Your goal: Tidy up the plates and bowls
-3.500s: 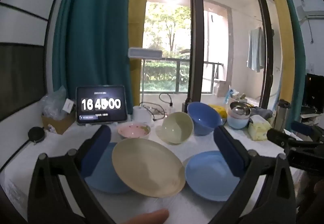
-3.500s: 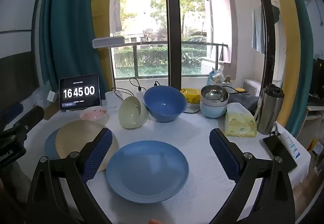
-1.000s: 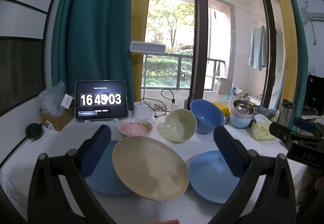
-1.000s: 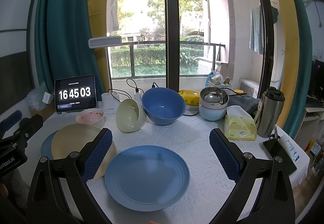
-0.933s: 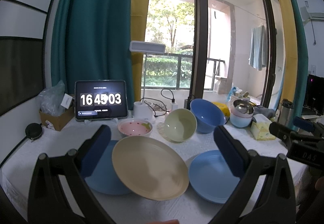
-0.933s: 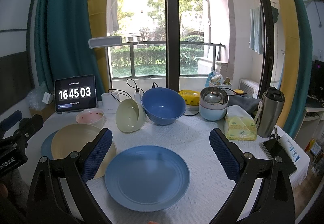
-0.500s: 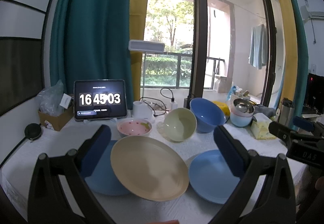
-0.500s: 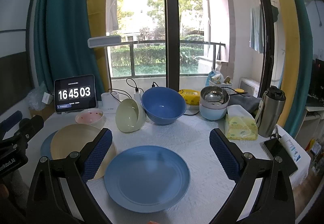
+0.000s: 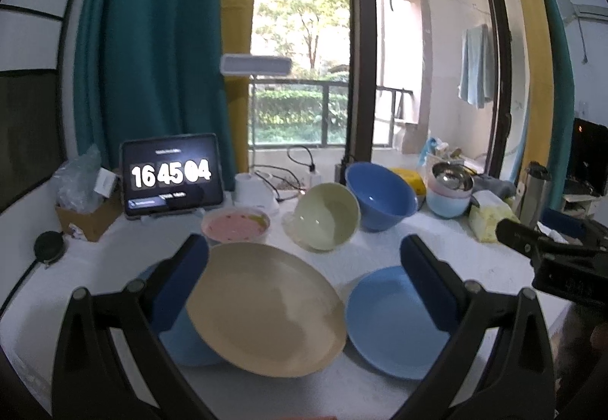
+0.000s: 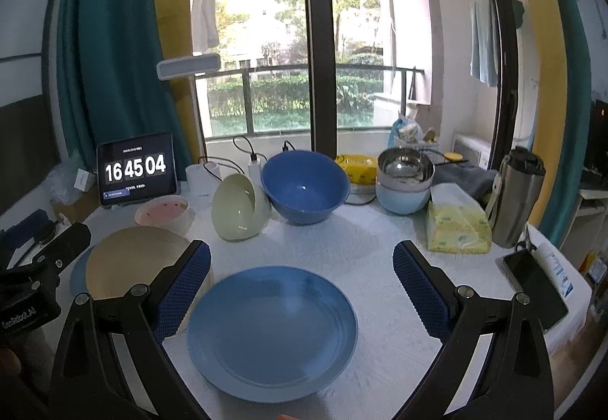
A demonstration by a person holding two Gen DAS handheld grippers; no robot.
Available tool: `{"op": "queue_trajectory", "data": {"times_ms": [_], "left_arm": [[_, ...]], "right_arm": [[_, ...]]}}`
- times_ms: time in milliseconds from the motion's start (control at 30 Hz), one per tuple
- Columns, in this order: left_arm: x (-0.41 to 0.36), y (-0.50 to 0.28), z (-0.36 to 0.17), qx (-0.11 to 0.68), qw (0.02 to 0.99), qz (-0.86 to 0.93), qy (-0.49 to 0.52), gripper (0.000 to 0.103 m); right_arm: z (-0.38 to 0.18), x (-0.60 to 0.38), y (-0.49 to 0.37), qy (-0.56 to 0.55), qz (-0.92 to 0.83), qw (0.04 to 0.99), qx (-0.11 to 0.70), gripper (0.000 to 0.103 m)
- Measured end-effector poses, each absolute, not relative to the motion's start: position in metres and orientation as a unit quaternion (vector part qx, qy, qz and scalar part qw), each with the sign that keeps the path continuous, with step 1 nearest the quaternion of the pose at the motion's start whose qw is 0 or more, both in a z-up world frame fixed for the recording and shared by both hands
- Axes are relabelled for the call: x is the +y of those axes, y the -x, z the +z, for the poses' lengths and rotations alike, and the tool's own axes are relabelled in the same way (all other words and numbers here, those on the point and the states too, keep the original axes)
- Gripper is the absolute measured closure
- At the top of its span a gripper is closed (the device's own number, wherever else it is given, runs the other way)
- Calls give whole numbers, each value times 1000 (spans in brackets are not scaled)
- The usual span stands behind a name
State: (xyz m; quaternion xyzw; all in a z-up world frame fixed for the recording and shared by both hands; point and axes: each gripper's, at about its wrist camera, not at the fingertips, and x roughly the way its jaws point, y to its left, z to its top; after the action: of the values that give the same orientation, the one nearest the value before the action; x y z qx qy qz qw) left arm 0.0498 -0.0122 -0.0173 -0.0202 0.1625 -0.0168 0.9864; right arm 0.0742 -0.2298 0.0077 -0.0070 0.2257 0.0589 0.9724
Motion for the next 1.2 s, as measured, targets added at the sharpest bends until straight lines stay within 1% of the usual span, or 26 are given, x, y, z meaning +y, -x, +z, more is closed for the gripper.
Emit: {"op": "queue_trajectory", "data": {"times_ms": [100, 233, 267, 300, 433, 500, 667, 700, 733, 867, 933, 1033, 1133, 1167, 1200], "left_arm": [[-20, -59, -25, 181, 983, -30, 15, 2], [-30, -71, -35, 203, 978, -40, 5, 3], [-32, -74, -37, 209, 977, -42, 3, 7], [-35, -78, -40, 217, 975, -43, 0, 12], [-43, -92, -53, 247, 968, -48, -6, 20], [-49, -98, -60, 260, 964, -52, -10, 27], [-59, -110, -74, 294, 954, -57, -17, 41], [-60, -113, -78, 304, 951, -58, -18, 44], [-62, -116, -82, 311, 949, -58, -19, 46], [-70, -126, -98, 344, 937, -59, -25, 49], [-73, -130, -105, 358, 932, -57, -28, 51], [-76, -136, -115, 380, 923, -53, -32, 54], [-78, -143, -126, 401, 914, -50, -31, 59], [-78, -144, -129, 407, 912, -49, -30, 63], [-79, -146, -130, 411, 910, -48, -30, 69]], "right_arm": [[2, -232, -80, 4, 60, 970, 235, 5], [-7, -240, -89, 4, 55, 967, 248, 10], [-9, -242, -90, 3, 54, 967, 250, 12], [-12, -245, -93, 2, 53, 966, 254, 15], [-23, -253, -102, -1, 50, 961, 271, 25], [-30, -257, -107, -4, 50, 958, 282, 30], [-43, -262, -116, -7, 49, 953, 300, 42], [-47, -263, -119, -9, 50, 951, 305, 46], [-49, -264, -120, -10, 50, 950, 308, 49], [-61, -268, -126, -16, 53, 944, 325, 57], [-70, -270, -130, -19, 54, 940, 338, 65], [-80, -273, -135, -24, 55, 934, 351, 71], [-90, -279, -141, -33, 54, 927, 370, 74], [-93, -280, -143, -35, 54, 924, 376, 75], [-97, -281, -145, -37, 56, 921, 383, 78]]}}
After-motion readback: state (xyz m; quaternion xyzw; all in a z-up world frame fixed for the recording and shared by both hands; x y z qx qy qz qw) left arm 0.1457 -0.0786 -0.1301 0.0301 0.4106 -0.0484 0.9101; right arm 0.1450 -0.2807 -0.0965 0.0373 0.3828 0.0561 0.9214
